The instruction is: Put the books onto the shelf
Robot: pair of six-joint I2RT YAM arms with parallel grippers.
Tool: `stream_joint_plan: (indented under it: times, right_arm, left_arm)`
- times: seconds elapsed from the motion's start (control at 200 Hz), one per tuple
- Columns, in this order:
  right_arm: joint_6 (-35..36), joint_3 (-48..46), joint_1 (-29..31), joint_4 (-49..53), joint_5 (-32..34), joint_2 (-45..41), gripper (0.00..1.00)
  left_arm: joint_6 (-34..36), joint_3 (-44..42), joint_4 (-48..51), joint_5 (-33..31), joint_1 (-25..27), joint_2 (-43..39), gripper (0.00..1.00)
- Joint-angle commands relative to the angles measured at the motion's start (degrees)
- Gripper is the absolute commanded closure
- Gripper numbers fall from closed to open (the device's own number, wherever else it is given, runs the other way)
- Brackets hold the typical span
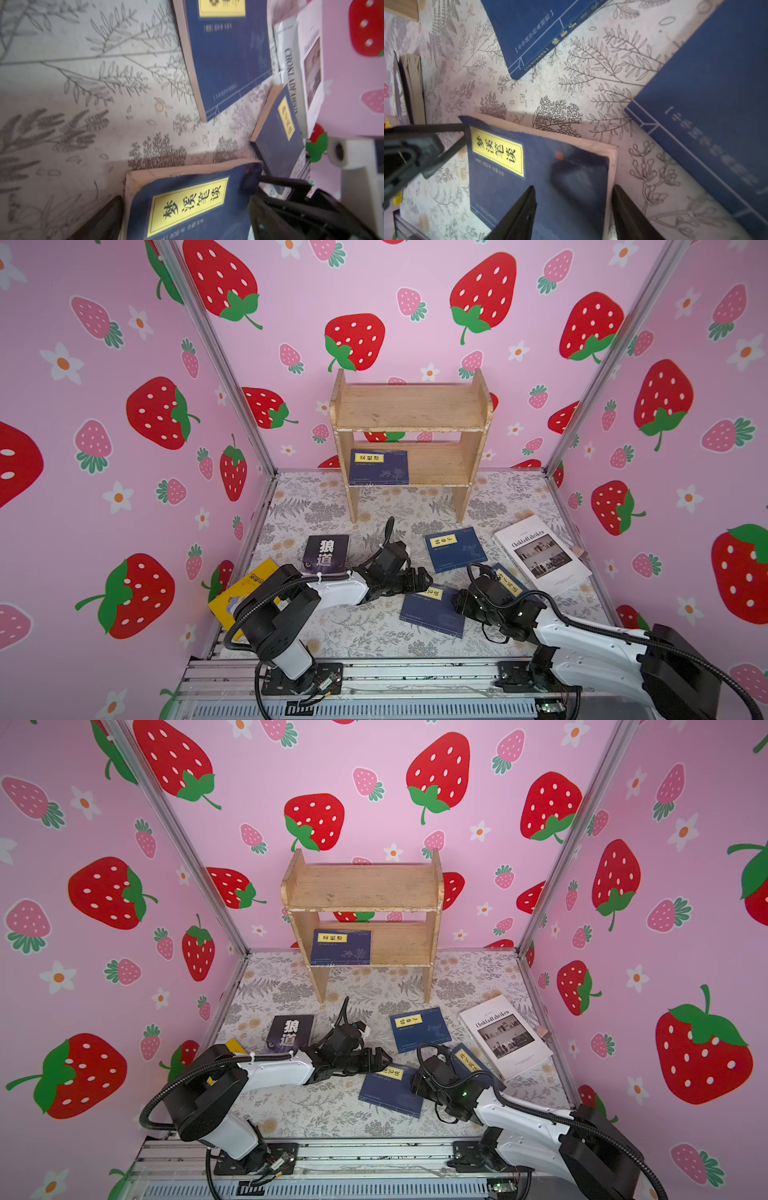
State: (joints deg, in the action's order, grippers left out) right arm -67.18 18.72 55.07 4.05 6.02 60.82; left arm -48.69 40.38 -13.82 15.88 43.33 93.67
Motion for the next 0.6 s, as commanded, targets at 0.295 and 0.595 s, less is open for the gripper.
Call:
stream_joint_plan:
  times: [0.295,0.595]
  right_arm:
    - [5.85,1.78,-1.33,-7.63,-2.98,-3.85,0.70]
    - [4.16,-3.47,-3.84,-13.18,-1.90,-12.09,0.82]
  left_arm:
    - [-4.27,0.03,-5.31,5.08,-3.33,4.32,0.12]
    - [-5.96,-0.80,-7.58,5.89,-3.87,4.36,0.12]
